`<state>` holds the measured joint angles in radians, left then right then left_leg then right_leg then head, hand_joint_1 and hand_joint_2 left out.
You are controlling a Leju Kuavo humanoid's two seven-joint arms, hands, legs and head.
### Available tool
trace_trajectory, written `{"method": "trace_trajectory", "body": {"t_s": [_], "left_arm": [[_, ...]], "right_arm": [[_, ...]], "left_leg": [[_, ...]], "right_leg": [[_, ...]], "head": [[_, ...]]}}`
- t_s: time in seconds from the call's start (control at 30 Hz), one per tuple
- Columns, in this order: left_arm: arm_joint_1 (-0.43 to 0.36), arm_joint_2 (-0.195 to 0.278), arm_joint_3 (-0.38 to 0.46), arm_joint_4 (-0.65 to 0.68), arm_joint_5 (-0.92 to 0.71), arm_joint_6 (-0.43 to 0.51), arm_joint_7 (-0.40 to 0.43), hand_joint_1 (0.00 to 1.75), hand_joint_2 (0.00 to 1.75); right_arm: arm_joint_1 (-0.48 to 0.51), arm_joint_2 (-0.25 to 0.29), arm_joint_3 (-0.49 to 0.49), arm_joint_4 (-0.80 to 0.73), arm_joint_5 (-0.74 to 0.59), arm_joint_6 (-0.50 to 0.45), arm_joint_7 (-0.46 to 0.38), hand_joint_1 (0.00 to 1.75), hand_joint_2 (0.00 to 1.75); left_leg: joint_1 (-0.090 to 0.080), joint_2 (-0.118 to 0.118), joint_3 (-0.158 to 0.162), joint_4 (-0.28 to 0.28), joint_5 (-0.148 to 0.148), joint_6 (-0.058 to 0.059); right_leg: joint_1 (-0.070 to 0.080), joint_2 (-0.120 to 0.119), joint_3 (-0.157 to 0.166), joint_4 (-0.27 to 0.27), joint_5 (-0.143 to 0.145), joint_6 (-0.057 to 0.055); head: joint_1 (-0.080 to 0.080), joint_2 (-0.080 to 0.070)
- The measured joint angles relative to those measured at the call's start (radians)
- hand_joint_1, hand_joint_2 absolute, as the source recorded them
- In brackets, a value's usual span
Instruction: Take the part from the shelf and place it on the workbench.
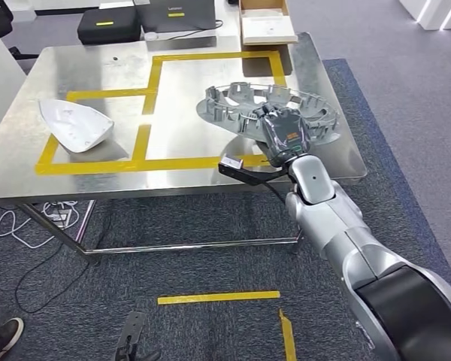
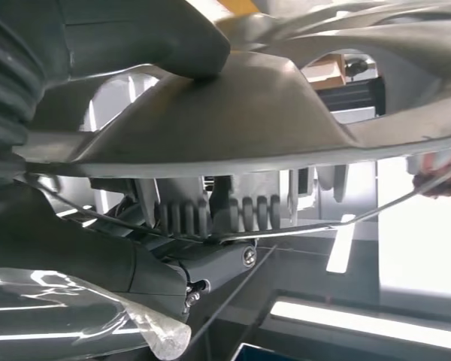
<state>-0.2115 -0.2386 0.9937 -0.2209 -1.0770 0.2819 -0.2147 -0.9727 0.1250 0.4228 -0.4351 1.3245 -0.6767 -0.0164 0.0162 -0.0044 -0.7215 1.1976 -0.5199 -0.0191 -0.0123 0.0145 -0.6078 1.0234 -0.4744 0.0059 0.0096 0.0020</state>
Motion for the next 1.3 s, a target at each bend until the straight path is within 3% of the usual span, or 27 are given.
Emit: {"method": "trace_trajectory", "body": {"t_s": [0.07, 0.1, 0.13, 0.2, 0.23, 0.27, 0.4, 0.47, 0.53, 0.57, 0.6, 0.63, 0.7, 0.77, 0.93, 1.0, 1.07, 1.1, 1.13, 1.23, 1.3], "left_arm": [[-0.001, -0.001, -0.003, 0.000, -0.006, -0.002, 0.001, 0.00, 1.75], [-0.002, -0.002, -0.005, 0.000, -0.009, -0.003, 0.001, 0.00, 1.75], [-0.004, -0.003, -0.008, 0.000, -0.011, -0.003, 0.001, 0.00, 1.75], [-0.009, -0.004, -0.013, 0.000, -0.012, -0.003, 0.001, 0.00, 1.75], [-0.011, -0.005, -0.015, 0.000, -0.012, -0.003, 0.001, 0.00, 1.75], [-0.013, -0.005, -0.017, 0.000, -0.012, -0.003, 0.002, 0.00, 1.75], [-0.016, -0.009, -0.019, 0.000, -0.015, -0.003, 0.004, 0.00, 1.75], [-0.020, -0.014, -0.020, 0.000, -0.020, -0.002, 0.009, 0.00, 1.75], [-0.022, -0.018, -0.020, 0.000, -0.024, -0.002, 0.015, 0.00, 1.75], [-0.021, -0.018, -0.020, 0.000, -0.025, -0.002, 0.018, 0.00, 1.75], [-0.020, -0.019, -0.020, 0.000, -0.026, -0.002, 0.021, 0.00, 1.75], [-0.019, -0.020, -0.020, 0.000, -0.026, -0.002, 0.024, 0.00, 1.75], [-0.019, -0.022, -0.020, 0.000, -0.027, -0.001, 0.027, 0.00, 1.75], [-0.021, -0.024, -0.020, 0.000, -0.028, -0.001, 0.028, 0.00, 1.75], [-0.021, -0.029, -0.022, 0.001, -0.038, -0.005, 0.032, 0.00, 1.75], [-0.021, -0.031, -0.024, 0.001, -0.043, -0.006, 0.037, 0.00, 1.75], [-0.018, -0.032, -0.026, 0.001, -0.049, -0.007, 0.044, 0.00, 1.75], [-0.017, -0.033, -0.026, 0.001, -0.051, -0.006, 0.047, 0.00, 1.75], [-0.016, -0.033, -0.027, 0.001, -0.054, -0.006, 0.049, 0.00, 1.75], [-0.017, -0.033, -0.032, 0.001, -0.062, -0.005, 0.056, 0.00, 1.75], [-0.017, -0.033, -0.037, 0.002, -0.068, -0.005, 0.061, 0.00, 1.75]], "right_arm": [[0.004, 0.000, -0.011, 0.007, 0.005, 0.000, -0.006, 1.75, 1.75], [0.006, 0.000, -0.017, 0.009, 0.006, 0.000, -0.008, 1.75, 1.75], [0.007, 0.000, -0.022, 0.010, 0.006, 0.000, -0.010, 1.75, 1.75], [0.009, 0.000, -0.028, 0.010, 0.006, 0.000, -0.014, 1.75, 1.75], [0.009, -0.001, -0.031, 0.011, 0.006, -0.001, -0.014, 1.75, 1.75], [0.009, -0.001, -0.035, 0.013, 0.005, -0.002, -0.014, 1.75, 1.75], [0.012, -0.003, -0.052, 0.014, 0.008, -0.004, -0.018, 1.75, 1.75], [0.015, -0.003, -0.063, 0.014, 0.016, -0.004, -0.022, 1.75, 1.75], [0.019, -0.005, -0.073, 0.014, 0.029, -0.005, -0.025, 1.75, 1.75], [0.023, -0.006, -0.077, 0.014, 0.036, -0.005, -0.026, 1.75, 1.75], [0.028, -0.008, -0.081, 0.014, 0.041, -0.006, -0.028, 1.75, 1.75], [0.031, -0.009, -0.084, 0.015, 0.045, -0.006, -0.031, 1.75, 1.75], [0.032, -0.009, -0.089, 0.015, 0.050, -0.006, -0.037, 1.75, 1.75], [0.028, -0.008, -0.094, 0.015, 0.051, -0.008, -0.045, 1.75, 1.75], [0.021, 0.004, -0.114, 0.018, 0.011, -0.011, -0.116, 1.75, 1.75], [0.021, 0.014, -0.125, 0.021, -0.013, -0.011, -0.143, 1.75, 1.75], [0.022, 0.027, -0.137, 0.024, -0.032, -0.011, -0.165, 1.75, 1.75], [0.023, 0.034, -0.142, 0.025, -0.040, -0.011, -0.173, 1.75, 1.75], [0.025, 0.041, -0.148, 0.026, -0.047, -0.011, -0.180, 1.75, 1.75], [0.030, 0.069, -0.161, 0.027, -0.059, -0.012, -0.195, 1.75, 1.75], [0.035, 0.087, -0.168, 0.030, -0.063, -0.014, -0.204, 1.75, 1.75]], "left_leg": [[0.000, 0.000, -0.052, 0.107, -0.031, 0.000], [-0.001, 0.000, -0.057, 0.115, -0.021, 0.003], [-0.002, 0.000, -0.046, 0.083, 0.008, 0.008], [-0.009, 0.000, 0.009, -0.044, 0.079, 0.023], [-0.013, 0.000, 0.033, -0.100, 0.099, 0.029], [-0.016, 0.000, 0.048, -0.135, 0.104, 0.034], [-0.016, 0.000, 0.061, -0.168, 0.094, 0.042], [-0.013, 0.001, 0.067, -0.177, 0.096, 0.047], [-0.012, 0.002, 0.068, -0.177, 0.094, 0.050], [-0.011, 0.002, 0.069, -0.177, 0.092, 0.050], [-0.010, 0.001, 0.071, -0.177, 0.089, 0.050], [-0.008, 0.001, 0.075, -0.176, 0.086, 0.048], [-0.004, -0.001, 0.083, -0.173, 0.078, 0.040], [-0.005, -0.002, 0.083, -0.164, 0.069, 0.028], [-0.005, 0.001, 0.076, -0.133, 0.041, 0.005], [-0.004, 0.002, 0.025, -0.028, 0.009, -0.003], [-0.005, 0.002, -0.051, 0.098, -0.019, -0.004], [-0.006, 0.002, -0.075, 0.125, -0.011, -0.001], [-0.009, 0.002, -0.083, 0.112, 0.019, 0.006], [-0.028, 0.000, -0.036, -0.064, 0.150, 0.040], [-0.040, 0.001, -0.011, -0.124, 0.173, 0.056]], "right_leg": [[0.004, 0.000, 0.003, 0.000, -0.003, -0.004], [0.006, 0.001, 0.004, 0.000, -0.004, -0.006], [0.008, 0.001, 0.007, 0.001, -0.006, -0.007], [0.011, 0.002, 0.012, 0.000, -0.011, -0.006], [0.012, 0.002, 0.012, 0.001, -0.014, -0.005], [0.013, 0.001, 0.010, 0.001, -0.015, -0.002], [0.012, -0.002, -0.003, 0.007, -0.027, 0.014], [0.012, -0.003, -0.040, 0.077, -0.067, 0.019], [0.012, -0.002, -0.109, 0.209, -0.115, 0.020], [0.011, -0.002, -0.141, 0.261, -0.124, 0.021], [0.009, -0.002, -0.159, 0.282, -0.114, 0.025], [0.006, -0.003, -0.159, 0.263, -0.086, 0.029], [-0.002, -0.009, -0.110, 0.138, -0.006, 0.042], [-0.004, -0.012, -0.057, 0.030, 0.026, 0.045], [-0.001, -0.008, -0.024, 0.008, -0.004, 0.003], [-0.002, -0.007, -0.003, 0.007, -0.019, -0.010], [0.001, -0.004, 0.020, 0.007, -0.033, -0.013], [0.003, -0.002, 0.033, 0.008, -0.041, -0.013], [0.004, -0.001, 0.047, 0.008, -0.050, -0.013], [0.007, 0.003, 0.083, 0.005, -0.082, -0.007], [0.003, 0.005, 0.092, -0.002, -0.092, 0.004]], "head": [[0.000, 0.000], [0.000, 0.000], [0.000, 0.000], [0.000, 0.000], [0.001, 0.000], [0.001, 0.000], [0.002, 0.000], [0.003, 0.000], [0.003, 0.000], [0.003, 0.000], [0.003, 0.000], [0.003, 0.000], [0.004, 0.000], [0.003, 0.000], [-0.005, 0.000], [-0.009, 0.000], [-0.010, 0.000], [-0.011, 0.000], [-0.011, 0.000], [-0.010, 0.000], [-0.011, 0.000]]}}
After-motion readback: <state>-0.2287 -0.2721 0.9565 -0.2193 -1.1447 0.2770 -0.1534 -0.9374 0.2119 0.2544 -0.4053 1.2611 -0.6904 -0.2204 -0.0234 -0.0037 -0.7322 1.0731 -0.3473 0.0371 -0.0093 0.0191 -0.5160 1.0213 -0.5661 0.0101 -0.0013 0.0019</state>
